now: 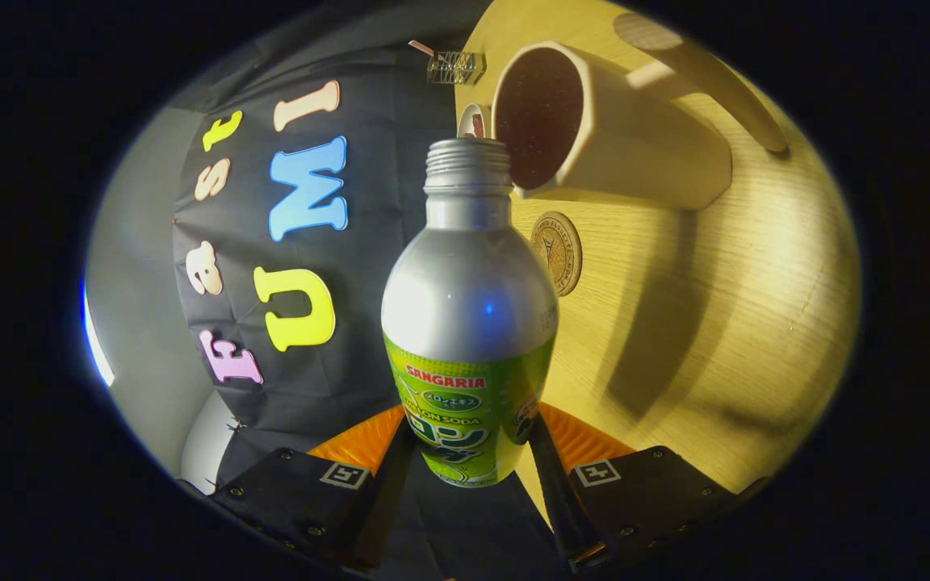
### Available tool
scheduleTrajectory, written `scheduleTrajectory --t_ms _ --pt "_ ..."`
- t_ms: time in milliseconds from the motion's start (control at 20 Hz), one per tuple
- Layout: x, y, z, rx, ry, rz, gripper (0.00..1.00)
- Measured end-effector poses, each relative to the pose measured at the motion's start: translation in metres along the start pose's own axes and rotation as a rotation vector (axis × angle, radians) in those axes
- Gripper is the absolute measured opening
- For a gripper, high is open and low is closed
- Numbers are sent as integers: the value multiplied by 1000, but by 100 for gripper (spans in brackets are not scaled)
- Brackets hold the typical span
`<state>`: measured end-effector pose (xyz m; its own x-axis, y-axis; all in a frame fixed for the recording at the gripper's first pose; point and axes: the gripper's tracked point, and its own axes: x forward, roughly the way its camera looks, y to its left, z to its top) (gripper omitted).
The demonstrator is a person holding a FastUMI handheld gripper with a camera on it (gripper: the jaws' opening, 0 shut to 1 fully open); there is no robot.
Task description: Take the bottle from table, then pour the juice into the cup, finally place the bottle on the coaster
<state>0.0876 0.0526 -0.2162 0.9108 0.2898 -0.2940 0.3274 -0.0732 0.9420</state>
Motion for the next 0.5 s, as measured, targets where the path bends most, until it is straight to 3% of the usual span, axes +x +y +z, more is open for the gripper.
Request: scheduleTrajectory --t_ms 500 --pt "9 12 2 131 6 28 77"
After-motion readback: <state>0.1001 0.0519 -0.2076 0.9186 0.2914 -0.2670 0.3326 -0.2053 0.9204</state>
